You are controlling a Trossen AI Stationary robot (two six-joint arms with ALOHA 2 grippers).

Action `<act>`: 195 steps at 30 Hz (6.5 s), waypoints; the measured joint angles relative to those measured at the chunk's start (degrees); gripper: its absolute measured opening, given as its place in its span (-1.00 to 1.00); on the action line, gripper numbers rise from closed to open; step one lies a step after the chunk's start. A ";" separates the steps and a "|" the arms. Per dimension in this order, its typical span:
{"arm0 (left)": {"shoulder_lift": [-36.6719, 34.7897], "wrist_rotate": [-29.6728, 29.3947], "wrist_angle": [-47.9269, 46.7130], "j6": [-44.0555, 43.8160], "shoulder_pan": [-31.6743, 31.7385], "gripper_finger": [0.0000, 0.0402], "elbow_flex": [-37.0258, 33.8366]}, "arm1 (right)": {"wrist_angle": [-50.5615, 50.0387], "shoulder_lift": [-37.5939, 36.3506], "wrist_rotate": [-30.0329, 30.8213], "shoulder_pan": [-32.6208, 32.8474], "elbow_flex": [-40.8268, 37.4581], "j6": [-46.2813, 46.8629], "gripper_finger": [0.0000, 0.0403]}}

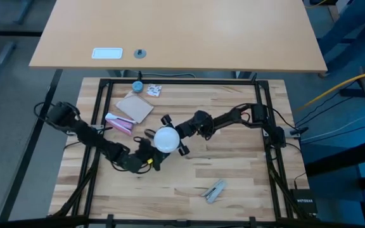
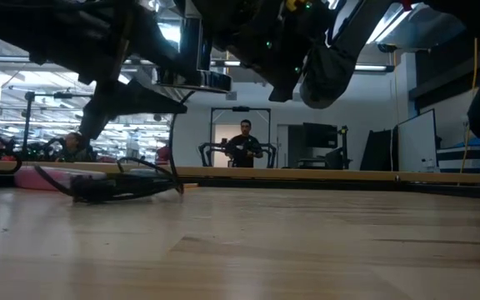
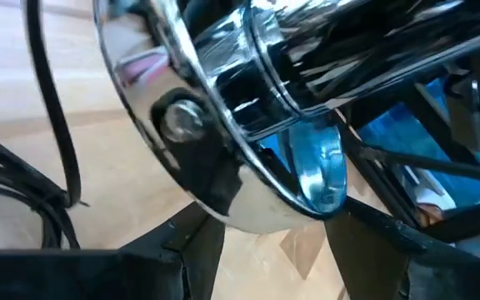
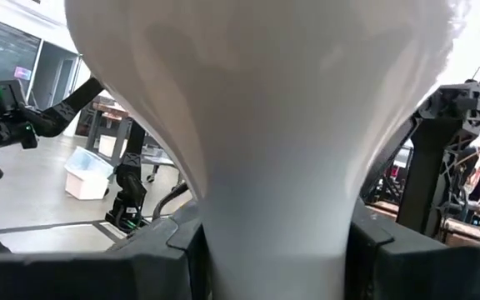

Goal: Screw lightbulb
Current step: Remove the lightbulb from the lamp

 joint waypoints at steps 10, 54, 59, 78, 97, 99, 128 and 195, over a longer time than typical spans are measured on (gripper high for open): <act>-4.80 -3.51 -3.08 2.53 -0.82 -0.05 -0.02 | 0.21 -0.11 -5.30 0.04 0.02 2.49 -0.18; -34.27 4.01 -29.27 18.28 4.46 -0.58 0.04 | 2.11 0.16 -5.48 0.71 -0.04 2.57 -0.18; -32.38 15.65 -31.91 14.24 2.46 -0.53 0.04 | 1.48 0.14 0.73 0.17 -0.04 2.74 -0.18; -7.07 19.59 -13.34 1.58 -2.47 -0.64 0.02 | -1.92 0.04 5.91 -0.44 -0.02 2.85 -0.18; -0.72 3.28 -6.54 -5.09 -0.04 -0.13 0.00 | -2.09 0.04 21.56 -1.11 -0.02 1.15 -0.18; -0.79 1.19 -6.71 -5.44 0.09 -0.15 0.02 | -2.23 0.04 23.49 -1.29 -0.02 1.15 -0.18; -13.72 -5.05 -30.55 -12.93 1.71 -0.45 -0.11 | -3.43 -0.24 3.97 -1.64 0.13 4.29 -0.18; -19.28 14.06 -44.92 -12.41 1.73 -0.45 0.02 | -30.45 0.09 25.10 -4.17 -0.04 -4.69 -0.18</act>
